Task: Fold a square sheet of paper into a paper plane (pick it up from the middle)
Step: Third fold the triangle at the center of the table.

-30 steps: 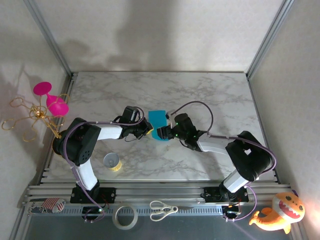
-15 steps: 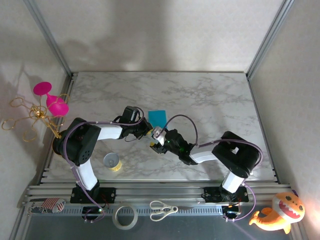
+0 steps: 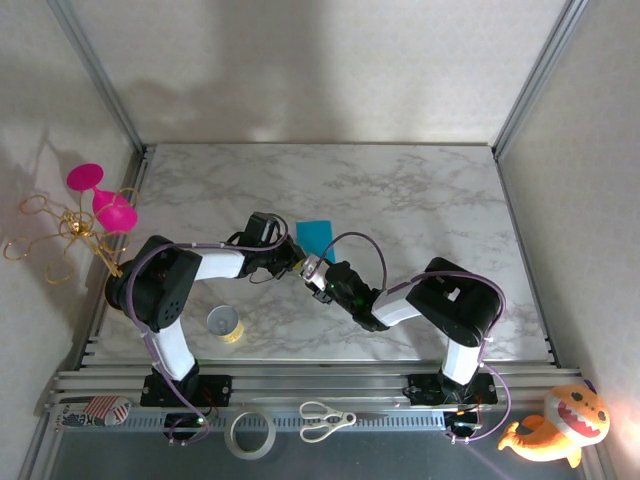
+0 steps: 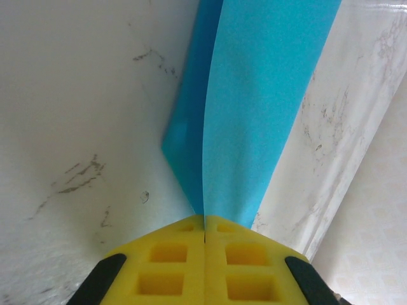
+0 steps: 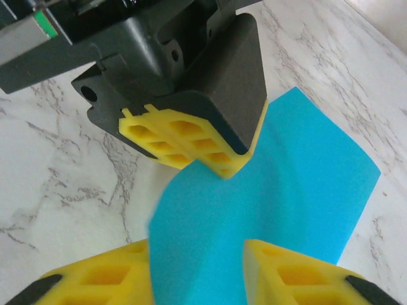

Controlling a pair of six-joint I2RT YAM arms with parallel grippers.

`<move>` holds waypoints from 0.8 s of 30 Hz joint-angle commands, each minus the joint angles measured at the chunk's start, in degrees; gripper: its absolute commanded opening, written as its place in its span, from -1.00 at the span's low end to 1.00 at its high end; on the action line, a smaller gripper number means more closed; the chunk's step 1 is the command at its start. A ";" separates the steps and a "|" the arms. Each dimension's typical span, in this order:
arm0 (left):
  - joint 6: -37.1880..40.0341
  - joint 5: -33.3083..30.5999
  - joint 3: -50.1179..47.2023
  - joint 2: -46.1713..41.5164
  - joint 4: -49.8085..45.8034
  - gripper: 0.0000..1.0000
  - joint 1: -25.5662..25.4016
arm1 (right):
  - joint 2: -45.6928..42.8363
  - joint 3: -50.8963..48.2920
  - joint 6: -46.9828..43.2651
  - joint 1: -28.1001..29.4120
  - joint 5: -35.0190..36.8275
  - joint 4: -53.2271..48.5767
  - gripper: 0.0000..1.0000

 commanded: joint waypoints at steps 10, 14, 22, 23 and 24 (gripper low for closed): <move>3.21 -0.45 0.02 -3.16 -4.83 -0.34 1.87 | -2.04 1.05 2.52 0.46 -6.91 -1.92 -0.81; 9.28 -5.98 1.69 -6.46 -11.95 -0.18 6.11 | -3.24 0.86 5.52 0.30 -10.42 -4.90 -0.91; 11.15 -4.45 4.19 -5.91 -8.90 -0.21 5.54 | -3.64 1.92 14.86 -0.79 -18.91 -9.92 -0.93; 10.99 -3.92 4.70 -4.79 -8.52 -0.25 4.83 | -3.53 1.95 16.00 -1.10 -20.05 -9.92 -0.93; 11.16 -3.64 5.60 -3.53 -8.51 -0.28 4.07 | -3.45 2.01 17.11 -1.33 -21.21 -9.83 -0.93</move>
